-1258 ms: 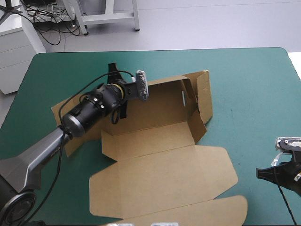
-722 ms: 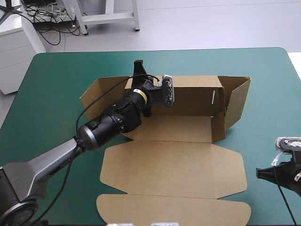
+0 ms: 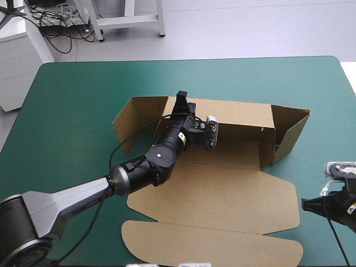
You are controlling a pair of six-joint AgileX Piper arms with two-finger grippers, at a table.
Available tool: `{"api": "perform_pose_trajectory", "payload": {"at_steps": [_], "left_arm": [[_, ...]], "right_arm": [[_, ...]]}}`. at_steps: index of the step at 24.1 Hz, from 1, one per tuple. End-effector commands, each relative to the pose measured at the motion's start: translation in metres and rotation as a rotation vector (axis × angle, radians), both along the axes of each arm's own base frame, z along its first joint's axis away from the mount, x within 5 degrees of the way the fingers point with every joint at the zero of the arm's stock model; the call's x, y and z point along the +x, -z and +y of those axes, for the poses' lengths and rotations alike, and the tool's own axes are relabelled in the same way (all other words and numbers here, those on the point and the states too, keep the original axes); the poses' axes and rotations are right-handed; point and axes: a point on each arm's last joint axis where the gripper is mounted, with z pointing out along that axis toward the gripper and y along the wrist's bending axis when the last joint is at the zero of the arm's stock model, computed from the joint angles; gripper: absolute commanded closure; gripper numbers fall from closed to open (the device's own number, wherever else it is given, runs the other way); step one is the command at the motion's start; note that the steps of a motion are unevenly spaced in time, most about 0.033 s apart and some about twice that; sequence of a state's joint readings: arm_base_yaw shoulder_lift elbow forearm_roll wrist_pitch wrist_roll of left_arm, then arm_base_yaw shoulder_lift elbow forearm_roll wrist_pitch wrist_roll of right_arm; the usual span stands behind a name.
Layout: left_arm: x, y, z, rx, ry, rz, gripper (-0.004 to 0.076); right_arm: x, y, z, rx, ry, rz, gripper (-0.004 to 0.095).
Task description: Fold the box
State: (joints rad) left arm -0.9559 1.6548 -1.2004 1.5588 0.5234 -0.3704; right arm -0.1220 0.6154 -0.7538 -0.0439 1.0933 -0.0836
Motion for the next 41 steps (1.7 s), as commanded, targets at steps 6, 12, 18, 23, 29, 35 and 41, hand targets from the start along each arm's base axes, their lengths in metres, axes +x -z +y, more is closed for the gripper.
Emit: {"api": "perform_pose_trajectory", "payload": {"at_steps": [6, 12, 18, 23, 29, 35, 41], "left_arm": [[-0.004, -0.021, 0.003, -0.043, 0.003, -0.057, 0.0734], [-0.004, -0.021, 0.003, -0.066, -0.003, -0.044, 0.0734], [-0.004, -0.021, 0.003, -0.066, -0.003, -0.044, 0.0734], [-0.004, -0.021, 0.003, -0.066, -0.002, -0.043, 0.0734], [-0.004, -0.021, 0.003, -0.066, -0.002, -0.043, 0.0734], [-0.005, -0.021, 0.002, -0.068, 0.007, -0.041, 0.0734], [-0.005, -0.021, 0.002, -0.068, 0.007, -0.041, 0.0734]], "right_arm": [[0.006, -0.011, -0.002, -0.049, -0.029, -0.079, 0.0920], [0.006, -0.004, -0.001, 0.005, 0.010, -0.068, 0.0718], [0.012, 0.014, -0.001, -0.010, -0.013, -0.071, 0.0342], [0.019, 0.036, 0.000, 0.008, -0.012, -0.112, 0.0194], [0.017, 0.028, 0.006, 0.147, 0.034, -0.118, 0.0195], [0.027, -0.067, 0.005, 0.112, 0.013, -0.405, 0.0213], [0.068, -0.109, -0.001, 0.146, 0.039, -0.438, 0.0217]]}}
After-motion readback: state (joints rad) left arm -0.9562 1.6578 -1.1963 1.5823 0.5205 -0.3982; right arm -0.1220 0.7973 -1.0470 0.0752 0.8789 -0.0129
